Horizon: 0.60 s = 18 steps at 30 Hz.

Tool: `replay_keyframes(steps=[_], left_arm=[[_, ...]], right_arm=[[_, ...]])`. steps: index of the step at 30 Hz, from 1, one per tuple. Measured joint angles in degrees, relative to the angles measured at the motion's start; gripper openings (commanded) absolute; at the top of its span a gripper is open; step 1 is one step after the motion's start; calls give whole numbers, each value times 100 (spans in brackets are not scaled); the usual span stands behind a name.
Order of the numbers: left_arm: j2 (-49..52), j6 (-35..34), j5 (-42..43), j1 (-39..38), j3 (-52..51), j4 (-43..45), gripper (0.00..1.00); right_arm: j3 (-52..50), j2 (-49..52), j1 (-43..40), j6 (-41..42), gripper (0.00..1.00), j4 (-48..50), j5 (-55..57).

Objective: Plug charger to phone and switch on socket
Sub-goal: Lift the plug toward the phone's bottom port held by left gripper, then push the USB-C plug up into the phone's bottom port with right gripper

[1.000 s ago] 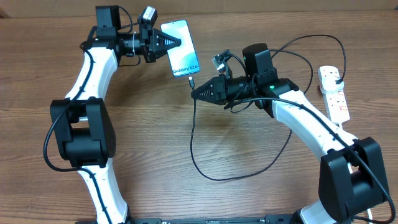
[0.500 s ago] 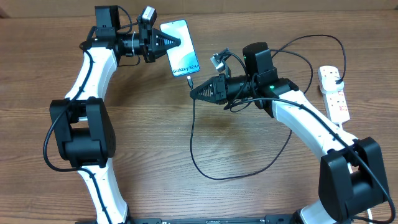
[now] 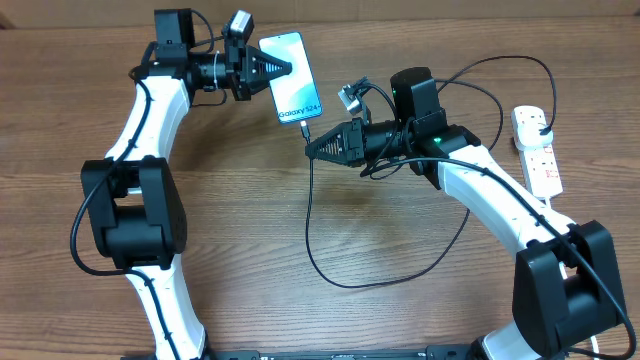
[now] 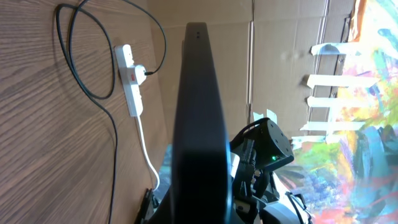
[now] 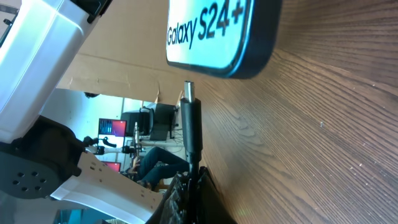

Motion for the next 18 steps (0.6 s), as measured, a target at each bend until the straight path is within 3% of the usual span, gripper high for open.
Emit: replay_keyframes(steps=[18], left_arm=[[0, -74, 2, -9, 0, -24, 4]], right_arm=[[0, 0, 0, 39, 4, -2, 94]])
